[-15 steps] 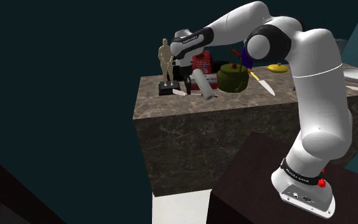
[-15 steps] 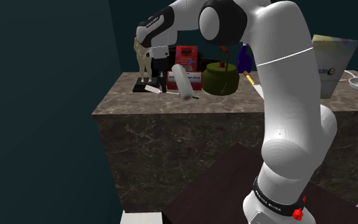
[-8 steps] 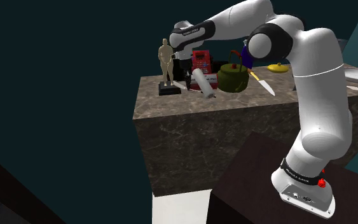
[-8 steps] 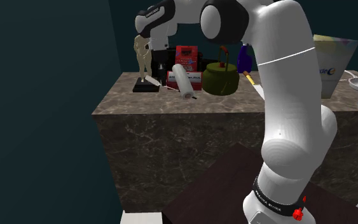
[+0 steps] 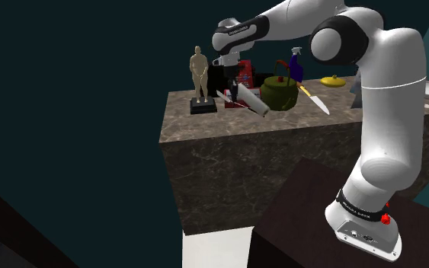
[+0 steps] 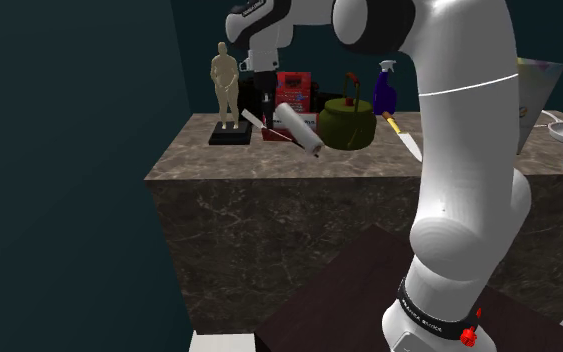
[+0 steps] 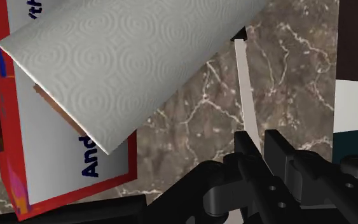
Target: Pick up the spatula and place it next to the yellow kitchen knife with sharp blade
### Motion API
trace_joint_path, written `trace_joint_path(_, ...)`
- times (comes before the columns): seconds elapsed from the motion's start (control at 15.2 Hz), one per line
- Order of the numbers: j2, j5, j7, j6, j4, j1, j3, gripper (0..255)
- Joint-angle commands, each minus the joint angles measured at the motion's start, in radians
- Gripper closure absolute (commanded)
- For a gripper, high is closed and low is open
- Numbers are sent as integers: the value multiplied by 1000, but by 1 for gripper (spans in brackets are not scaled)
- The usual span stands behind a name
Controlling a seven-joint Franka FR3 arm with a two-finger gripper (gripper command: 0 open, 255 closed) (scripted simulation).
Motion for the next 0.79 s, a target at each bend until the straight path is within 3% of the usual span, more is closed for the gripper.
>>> trace_joint_path(0.0,-55,-12,-27,22,-78,-12,-13,255)
trace_joint_path(0.73,-298,-93,-193,114,-406,-103,-101,255)
